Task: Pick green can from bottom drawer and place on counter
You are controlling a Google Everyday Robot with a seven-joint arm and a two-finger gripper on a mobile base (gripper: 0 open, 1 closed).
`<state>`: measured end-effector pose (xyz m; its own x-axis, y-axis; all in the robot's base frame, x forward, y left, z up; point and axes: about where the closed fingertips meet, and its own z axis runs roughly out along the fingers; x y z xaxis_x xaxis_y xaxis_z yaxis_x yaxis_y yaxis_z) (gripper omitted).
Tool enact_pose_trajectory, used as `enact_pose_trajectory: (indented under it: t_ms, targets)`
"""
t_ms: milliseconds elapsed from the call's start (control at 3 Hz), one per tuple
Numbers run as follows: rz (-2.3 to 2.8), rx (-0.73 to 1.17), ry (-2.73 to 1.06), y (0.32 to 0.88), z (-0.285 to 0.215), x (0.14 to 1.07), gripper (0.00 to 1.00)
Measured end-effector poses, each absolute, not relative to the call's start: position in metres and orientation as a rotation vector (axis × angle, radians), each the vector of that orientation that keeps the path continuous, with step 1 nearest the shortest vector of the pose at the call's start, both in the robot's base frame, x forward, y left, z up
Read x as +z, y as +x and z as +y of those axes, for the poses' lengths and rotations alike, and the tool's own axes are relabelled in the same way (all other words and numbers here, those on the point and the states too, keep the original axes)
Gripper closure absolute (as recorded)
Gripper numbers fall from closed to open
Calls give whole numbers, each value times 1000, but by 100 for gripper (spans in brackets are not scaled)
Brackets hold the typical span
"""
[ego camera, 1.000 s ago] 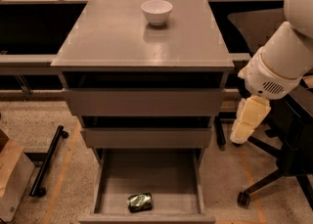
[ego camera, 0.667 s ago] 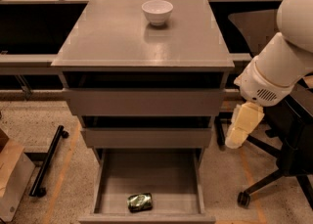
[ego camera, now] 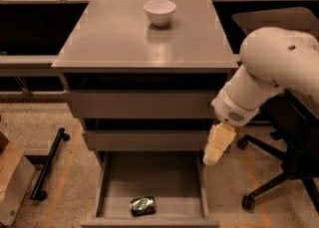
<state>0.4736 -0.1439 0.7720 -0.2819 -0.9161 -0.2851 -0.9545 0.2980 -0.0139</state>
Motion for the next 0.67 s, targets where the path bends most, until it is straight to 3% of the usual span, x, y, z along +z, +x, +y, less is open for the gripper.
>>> enact_pose_trajectory:
  t_ms: [667]
  targets:
    - [2216, 419, -1756, 484, -80, 715, 0]
